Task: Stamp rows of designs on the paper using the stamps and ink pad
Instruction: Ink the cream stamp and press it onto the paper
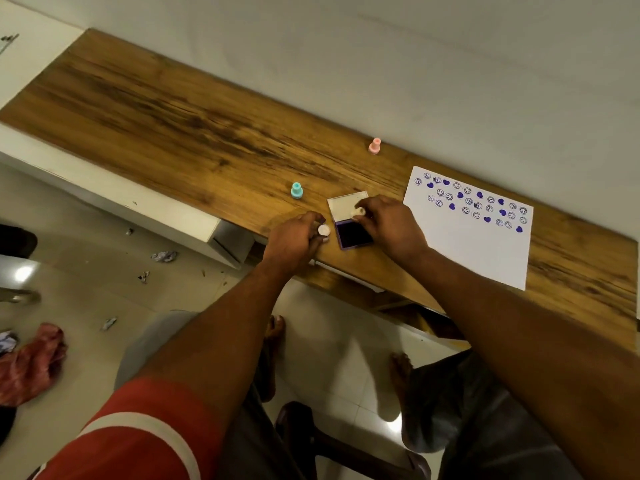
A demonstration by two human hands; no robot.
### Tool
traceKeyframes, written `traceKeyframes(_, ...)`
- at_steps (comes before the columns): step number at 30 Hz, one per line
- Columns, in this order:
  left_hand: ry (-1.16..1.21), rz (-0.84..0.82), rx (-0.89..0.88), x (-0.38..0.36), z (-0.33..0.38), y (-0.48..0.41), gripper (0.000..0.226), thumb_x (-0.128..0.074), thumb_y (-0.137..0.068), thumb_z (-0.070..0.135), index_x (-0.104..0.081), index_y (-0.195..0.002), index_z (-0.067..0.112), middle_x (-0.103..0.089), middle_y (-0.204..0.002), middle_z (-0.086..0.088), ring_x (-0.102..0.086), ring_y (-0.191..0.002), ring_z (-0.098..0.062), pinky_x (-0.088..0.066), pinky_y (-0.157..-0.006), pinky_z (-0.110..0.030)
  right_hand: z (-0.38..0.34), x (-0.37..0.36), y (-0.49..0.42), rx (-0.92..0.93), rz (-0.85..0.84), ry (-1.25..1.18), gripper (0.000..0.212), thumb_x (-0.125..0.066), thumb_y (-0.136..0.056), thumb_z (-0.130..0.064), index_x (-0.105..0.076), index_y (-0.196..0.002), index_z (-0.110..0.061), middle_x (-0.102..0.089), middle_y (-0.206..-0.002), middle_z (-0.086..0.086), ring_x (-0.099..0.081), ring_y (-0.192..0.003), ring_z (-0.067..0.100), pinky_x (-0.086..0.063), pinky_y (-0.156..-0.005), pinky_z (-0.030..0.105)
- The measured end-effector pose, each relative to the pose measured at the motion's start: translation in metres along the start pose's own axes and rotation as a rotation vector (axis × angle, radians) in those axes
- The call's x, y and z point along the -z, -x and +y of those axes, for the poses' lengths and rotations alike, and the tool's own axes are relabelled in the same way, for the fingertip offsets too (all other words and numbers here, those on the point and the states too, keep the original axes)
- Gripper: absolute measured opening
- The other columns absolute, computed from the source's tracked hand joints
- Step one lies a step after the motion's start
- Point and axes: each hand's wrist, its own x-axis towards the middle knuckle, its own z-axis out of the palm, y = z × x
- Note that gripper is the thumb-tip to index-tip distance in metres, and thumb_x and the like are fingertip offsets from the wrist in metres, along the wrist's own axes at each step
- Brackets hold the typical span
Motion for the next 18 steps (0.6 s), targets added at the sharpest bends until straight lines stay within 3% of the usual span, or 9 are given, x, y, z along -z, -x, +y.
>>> traceKeyframes(4,0.032,0.026,-0.016,0.002,0.007,0.001,0.054,-0.068,-0.096,0.044,-0.055,-0.145,0.027,-0.060,-0.090,0.011,-0.061,-0.087,-0.015,-0.039,-0.066,-0.032,0.018,-0.005,0.022,-0.098,-0.017,-0.052,0.036,-0.065,-0.100,-0.039,-0.068,-0.128,-0.017,-0.071,-0.125,0.007,-0.068,-0.107,0.024,-0.047,-0.083,0.024)
traceKeyframes(7,0.012,0.023,-0.088,0.002,0.020,-0.002,0.064,-0.069,-0.094,0.050,-0.050,-0.151,0.028,-0.069,-0.113,0.001,-0.064,-0.099,-0.019,-0.043,-0.071,-0.032,0.016,-0.011,0.025,-0.111,-0.017,-0.069,0.037,-0.065,-0.100,-0.039,-0.069,-0.129,-0.017,-0.072,-0.124,0.006,-0.069,-0.104,0.023,-0.046,-0.081,0.023)
traceKeyframes(9,-0.028,-0.008,-0.120,0.002,0.029,-0.005,0.074,-0.070,-0.091,0.058,-0.045,-0.154,0.029,-0.067,-0.134,-0.002,-0.063,-0.115,-0.022,-0.052,-0.083,-0.036,0.012,-0.014,0.024,-0.102,-0.008,-0.073,0.035,-0.064,-0.100,-0.037,-0.069,-0.129,-0.016,-0.072,-0.123,0.007,-0.069,-0.103,0.024,-0.048,-0.082,0.024)
traceKeyframes(11,-0.088,-0.038,-0.107,0.001,0.036,-0.008,0.082,-0.071,-0.087,0.065,-0.043,-0.156,0.030,-0.063,-0.143,-0.003,-0.061,-0.122,-0.024,-0.052,-0.091,-0.039,0.008,-0.014,0.023,-0.085,-0.007,-0.076,0.034,-0.063,-0.101,-0.034,-0.069,-0.129,-0.015,-0.072,-0.125,0.009,-0.069,-0.106,0.026,-0.051,-0.085,0.028)
traceKeyframes(15,-0.143,-0.057,-0.060,-0.003,0.036,-0.013,0.081,-0.076,-0.081,0.068,-0.054,-0.148,0.028,-0.065,-0.137,-0.001,-0.060,-0.122,-0.023,-0.049,-0.089,-0.036,0.003,-0.010,0.017,-0.021,-0.027,-0.002,0.033,-0.061,-0.102,-0.036,-0.070,-0.126,-0.013,-0.072,-0.123,0.010,-0.068,-0.106,0.026,-0.052,-0.087,0.030)
traceKeyframes(18,-0.119,-0.043,-0.051,-0.005,0.034,-0.013,0.078,-0.078,-0.078,0.067,-0.060,-0.143,0.028,-0.070,-0.126,-0.001,-0.061,-0.116,-0.022,-0.043,-0.080,-0.032,-0.002,0.010,0.006,0.030,0.145,0.013,0.032,-0.065,-0.098,-0.041,-0.073,-0.116,-0.016,-0.075,-0.109,0.003,-0.070,-0.090,0.017,-0.050,-0.073,0.021)
